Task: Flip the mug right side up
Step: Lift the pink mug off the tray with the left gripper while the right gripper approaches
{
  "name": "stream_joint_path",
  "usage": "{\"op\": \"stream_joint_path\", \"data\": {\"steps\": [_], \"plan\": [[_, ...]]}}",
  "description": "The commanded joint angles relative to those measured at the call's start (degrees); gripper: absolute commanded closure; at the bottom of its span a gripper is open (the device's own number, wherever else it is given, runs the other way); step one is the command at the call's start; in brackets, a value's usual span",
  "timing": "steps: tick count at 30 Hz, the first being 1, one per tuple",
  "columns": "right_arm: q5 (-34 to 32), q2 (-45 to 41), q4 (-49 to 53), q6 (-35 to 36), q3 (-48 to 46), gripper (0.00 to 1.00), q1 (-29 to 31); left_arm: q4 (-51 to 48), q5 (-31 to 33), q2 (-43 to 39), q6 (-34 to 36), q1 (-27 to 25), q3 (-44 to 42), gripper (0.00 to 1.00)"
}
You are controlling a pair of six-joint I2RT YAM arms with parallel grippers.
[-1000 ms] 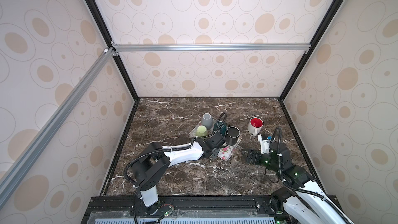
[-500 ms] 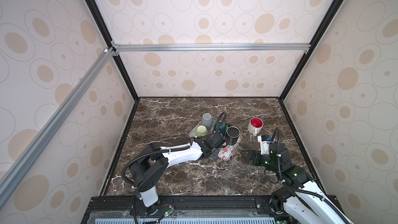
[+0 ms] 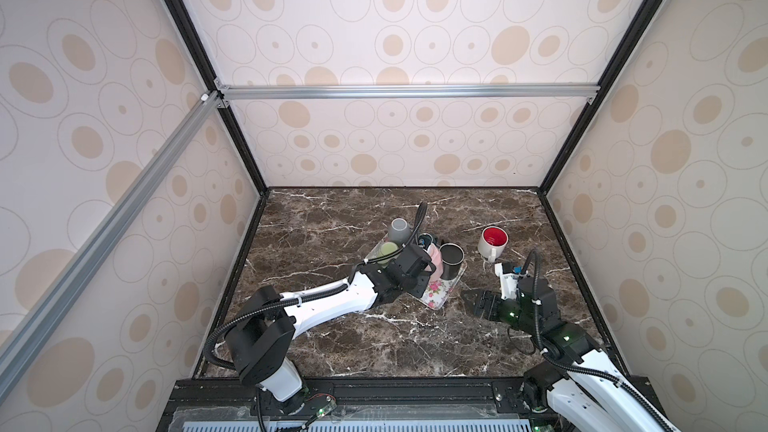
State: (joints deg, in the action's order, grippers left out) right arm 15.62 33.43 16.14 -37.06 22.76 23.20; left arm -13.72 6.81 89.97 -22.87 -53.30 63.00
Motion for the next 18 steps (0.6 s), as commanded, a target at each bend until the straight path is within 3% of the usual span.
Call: {"op": "stream_joint_path", "data": {"steps": [1, 18], "plan": [[2.81, -1.16, -6.96, -2.92, -1.58, 0.11, 0.27, 8.18, -2.53, -4.21, 0.18, 1.03, 3.09, 1.00], [8.67, 7.66, -38.89, -9.50, -3.38, 0.14, 0.27, 24.93, -20.72, -9.38, -4.65, 7.56, 3.80, 1.00]]}}
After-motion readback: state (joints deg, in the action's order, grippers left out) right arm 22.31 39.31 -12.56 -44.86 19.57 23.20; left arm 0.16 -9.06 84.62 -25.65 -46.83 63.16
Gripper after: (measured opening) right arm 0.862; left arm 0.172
